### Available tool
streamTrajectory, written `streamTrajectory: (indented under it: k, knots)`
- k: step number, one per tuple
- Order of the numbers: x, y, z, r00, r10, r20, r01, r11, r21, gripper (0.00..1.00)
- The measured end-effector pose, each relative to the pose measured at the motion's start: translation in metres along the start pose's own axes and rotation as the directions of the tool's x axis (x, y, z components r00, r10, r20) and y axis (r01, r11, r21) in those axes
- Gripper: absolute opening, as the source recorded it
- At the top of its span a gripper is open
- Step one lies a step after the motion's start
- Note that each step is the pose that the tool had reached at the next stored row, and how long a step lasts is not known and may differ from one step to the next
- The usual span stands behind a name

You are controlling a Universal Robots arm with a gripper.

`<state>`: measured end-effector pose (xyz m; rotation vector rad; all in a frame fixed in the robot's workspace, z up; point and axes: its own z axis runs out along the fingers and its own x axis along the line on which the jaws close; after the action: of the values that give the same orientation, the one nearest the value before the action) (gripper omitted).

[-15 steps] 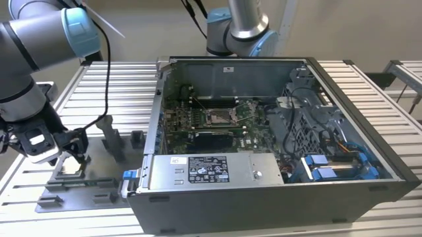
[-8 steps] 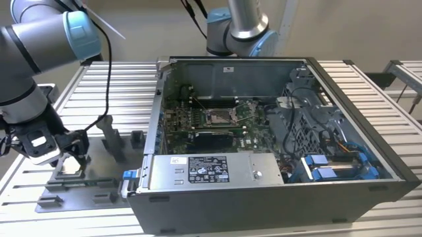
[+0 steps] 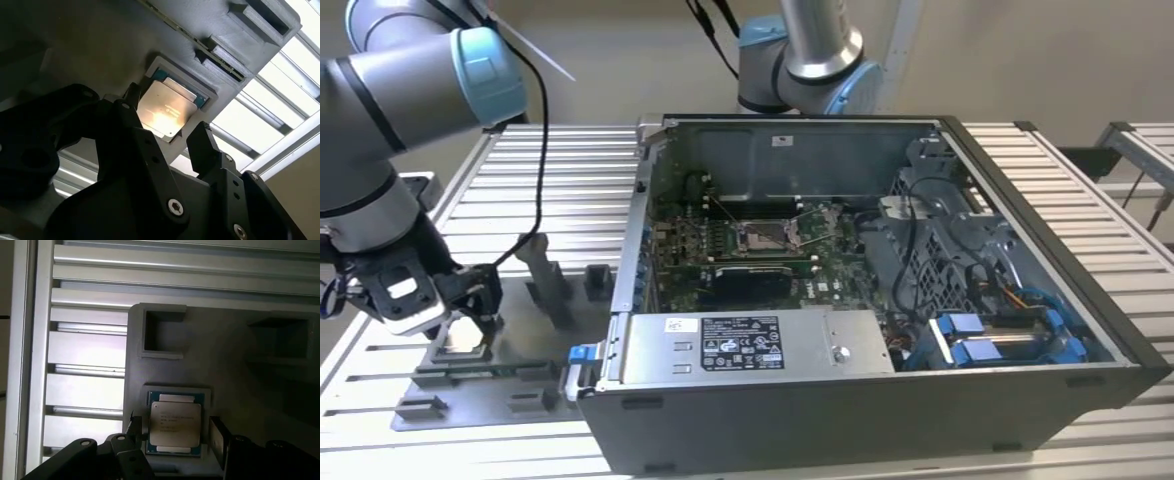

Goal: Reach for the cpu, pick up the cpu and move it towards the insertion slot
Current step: 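Pick up the cpu and move it towards the insertion slot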

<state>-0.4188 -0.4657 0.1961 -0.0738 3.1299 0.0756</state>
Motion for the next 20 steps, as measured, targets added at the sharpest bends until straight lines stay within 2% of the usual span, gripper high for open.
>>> streamTrajectory:
  k: [20]
  knots:
    - [0.0, 0.0008, 0.007, 1.0, 0.0, 0.0002, 0.0, 1.0, -0.0001, 1.0]
